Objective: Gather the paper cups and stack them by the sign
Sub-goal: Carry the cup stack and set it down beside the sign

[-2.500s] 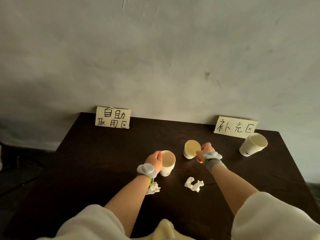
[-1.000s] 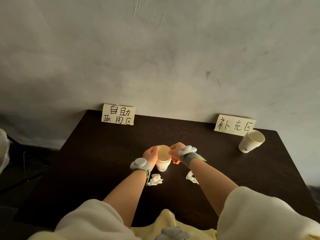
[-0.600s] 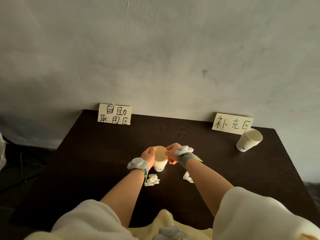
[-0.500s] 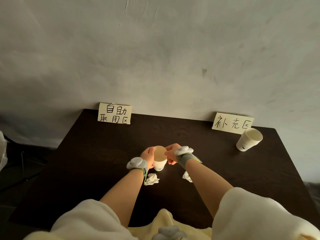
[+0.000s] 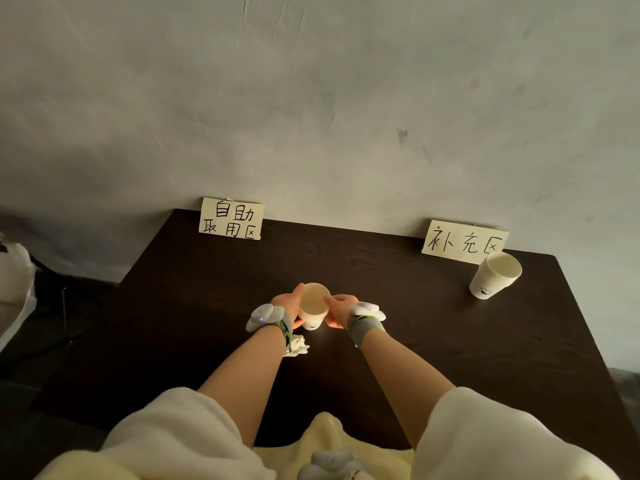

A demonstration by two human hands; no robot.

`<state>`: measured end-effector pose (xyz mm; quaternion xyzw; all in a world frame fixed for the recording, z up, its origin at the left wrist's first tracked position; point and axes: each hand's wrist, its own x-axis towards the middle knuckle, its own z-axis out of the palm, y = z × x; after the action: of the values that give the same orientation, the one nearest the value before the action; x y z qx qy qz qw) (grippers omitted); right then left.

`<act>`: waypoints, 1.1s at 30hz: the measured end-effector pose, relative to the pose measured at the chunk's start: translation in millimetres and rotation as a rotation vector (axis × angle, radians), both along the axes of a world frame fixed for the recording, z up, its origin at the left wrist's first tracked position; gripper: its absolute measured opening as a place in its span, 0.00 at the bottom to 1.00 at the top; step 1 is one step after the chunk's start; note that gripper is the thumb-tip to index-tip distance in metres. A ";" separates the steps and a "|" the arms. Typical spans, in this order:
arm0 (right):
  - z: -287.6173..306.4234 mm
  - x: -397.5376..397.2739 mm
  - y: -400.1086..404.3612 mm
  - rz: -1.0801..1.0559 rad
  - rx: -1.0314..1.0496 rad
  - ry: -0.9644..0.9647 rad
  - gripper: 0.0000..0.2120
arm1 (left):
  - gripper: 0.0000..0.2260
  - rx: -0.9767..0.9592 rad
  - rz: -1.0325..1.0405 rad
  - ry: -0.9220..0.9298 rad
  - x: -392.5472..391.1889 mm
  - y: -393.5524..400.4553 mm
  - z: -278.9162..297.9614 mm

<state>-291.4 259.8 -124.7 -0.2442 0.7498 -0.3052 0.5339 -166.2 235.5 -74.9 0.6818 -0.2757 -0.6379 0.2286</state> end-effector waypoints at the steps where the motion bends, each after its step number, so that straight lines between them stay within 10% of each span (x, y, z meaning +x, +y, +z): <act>1: 1.5 -1.7 2.4 -0.010 0.004 -0.032 0.19 | 0.16 -0.007 0.008 0.000 -2.0 1.8 -1.1; 21: 28.4 60.7 -84.4 -0.128 -0.024 -0.295 0.10 | 0.19 -0.105 0.045 -0.191 58.3 -82.0 5.7; 33: 22.4 211.7 -240.1 -0.040 0.007 -0.257 0.13 | 0.22 -0.078 0.217 0.069 212.6 -218.5 3.2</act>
<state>-79.7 19.7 -102.3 -0.1864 0.6809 -0.3420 0.6202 46.5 17.0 -71.7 0.6759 -0.2170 -0.6212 0.3319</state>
